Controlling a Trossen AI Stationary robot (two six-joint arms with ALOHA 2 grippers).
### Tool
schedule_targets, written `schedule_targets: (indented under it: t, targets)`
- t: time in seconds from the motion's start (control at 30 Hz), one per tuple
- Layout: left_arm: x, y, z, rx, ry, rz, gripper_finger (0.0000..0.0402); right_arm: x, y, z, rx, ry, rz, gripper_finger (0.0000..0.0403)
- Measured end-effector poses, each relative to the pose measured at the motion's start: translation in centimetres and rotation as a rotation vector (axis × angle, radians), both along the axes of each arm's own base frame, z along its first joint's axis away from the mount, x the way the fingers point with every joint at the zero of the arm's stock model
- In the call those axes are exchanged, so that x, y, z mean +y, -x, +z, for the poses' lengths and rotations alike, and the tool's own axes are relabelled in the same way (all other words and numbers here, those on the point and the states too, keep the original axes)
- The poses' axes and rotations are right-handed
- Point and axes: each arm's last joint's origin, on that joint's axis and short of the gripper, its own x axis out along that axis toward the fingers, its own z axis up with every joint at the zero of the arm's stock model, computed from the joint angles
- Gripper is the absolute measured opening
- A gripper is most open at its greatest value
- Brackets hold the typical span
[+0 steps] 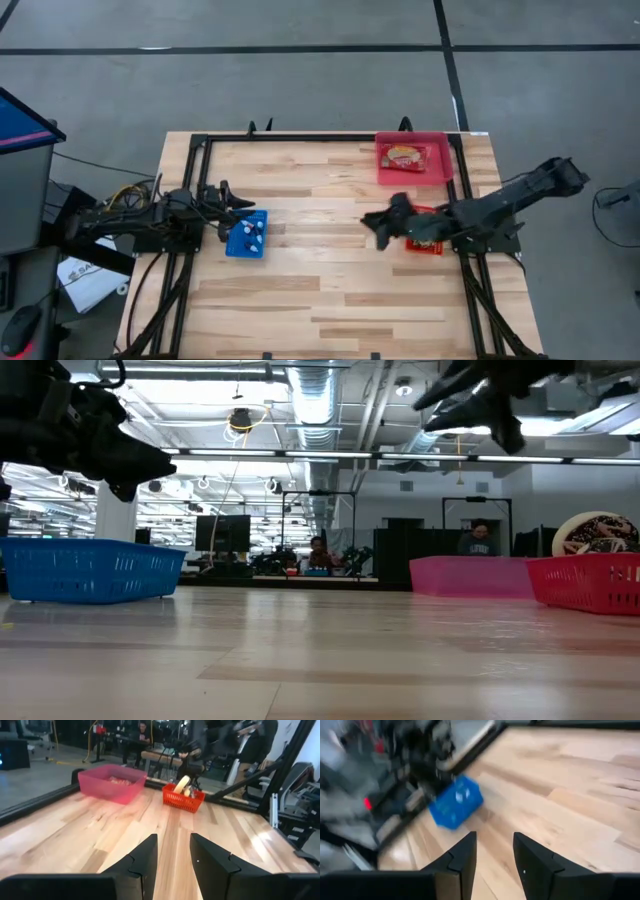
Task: Pick & Place Food Item
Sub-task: Return to Home Position
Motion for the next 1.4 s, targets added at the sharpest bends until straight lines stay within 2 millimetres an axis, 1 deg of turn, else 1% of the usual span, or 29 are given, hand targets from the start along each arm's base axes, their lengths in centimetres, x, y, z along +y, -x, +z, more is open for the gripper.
schedule_targets:
  t: [0.07, 0.13, 0.2, 0.23, 0.3, 0.37, 0.47, 0.57, 0.6, 0.67, 0.73, 0.83, 1.0, 1.1, 1.23, 1.3, 1.4]
  targets:
    - [0.0, -0.1, -0.2, 0.019, 0.004, 0.000, 0.0111, 1.1, -1.9, 0.4, 0.079, 0.059, 0.052, 0.0120]
    - [0.0, -0.2, -0.3, 0.037, 0.006, 0.000, 0.0111, 1.7, -3.8, 0.7, 0.135, 0.156, 0.091, 0.0120]
    - [0.0, -0.3, -0.4, 0.052, 0.008, 0.000, 0.0111, 1.8, -5.9, 0.9, 0.165, 0.277, 0.119, 0.0120]
    - [0.0, -0.3, -0.5, 0.058, 0.008, 0.000, 0.0111, 1.4, -6.9, 1.0, 0.163, 0.345, 0.121, 0.0120]
    - [0.1, -0.4, -0.6, 0.072, 0.010, 0.000, 0.0111, -0.2, -8.4, 1.5, 0.125, 0.474, 0.117, 0.0120]
    - [0.1, -0.5, -0.7, 0.084, 0.012, -0.001, 0.0111, -2.8, -9.5, 2.5, 0.051, 0.541, 0.158, 0.0120]
    - [0.1, -0.6, -0.9, 0.100, 0.014, -0.001, 0.0111, -7.2, -9.5, 3.0, -0.129, 0.554, 0.260, 0.0120]
    - [0.1, -0.6, -1.0, 0.109, 0.015, -0.001, 0.0111, -10.6, -7.9, 2.3, -0.220, 0.555, 0.330, 0.0120]
    - [0.1, -0.6, -1.0, 0.110, 0.015, -0.002, 0.0111, -11.3, -7.2, 2.0, -0.229, 0.562, 0.346, 0.0120]
    - [0.1, -0.7, -1.0, 0.112, 0.015, -0.002, 0.0111, -11.9, -5.7, 1.3, -0.248, 0.569, 0.386, 0.0120]
    - [0.1, -0.7, -1.0, 0.114, 0.016, -0.002, 0.0111, -12.0, -3.9, 0.4, -0.253, 0.567, 0.421, 0.0120]
    - [0.1, -0.7, -1.0, 0.115, 0.016, -0.002, 0.0111, -11.5, -0.8, -1.1, -0.292, 0.573, 0.420, 0.0120]
    - [0.1, -0.7, -1.0, 0.109, 0.015, -0.002, 0.0111, -10.5, 4.8, -4.1, -0.331, 0.553, 0.342, 0.0120]
    - [0.1, -0.7, -1.0, 0.109, 0.015, -0.002, 0.0111, -9.9, 7.2, -5.7, -0.347, 0.547, 0.293, 0.0120]
    - [0.1, -0.7, -1.0, 0.109, 0.015, -0.003, 0.0111, -9.4, 9.1, -7.4, -0.369, 0.543, 0.250, 0.0120]
    - [0.1, -0.7, -1.0, 0.109, 0.015, -0.002, 0.0111, -9.3, 9.7, -7.5, -0.370, 0.550, 0.234, 0.0120]
    - [0.1, -0.7, -1.0, 0.109, 0.015, -0.002, 0.0111, -9.1, 10.2, -7.8, -0.323, 0.577, 0.254, 0.0120]
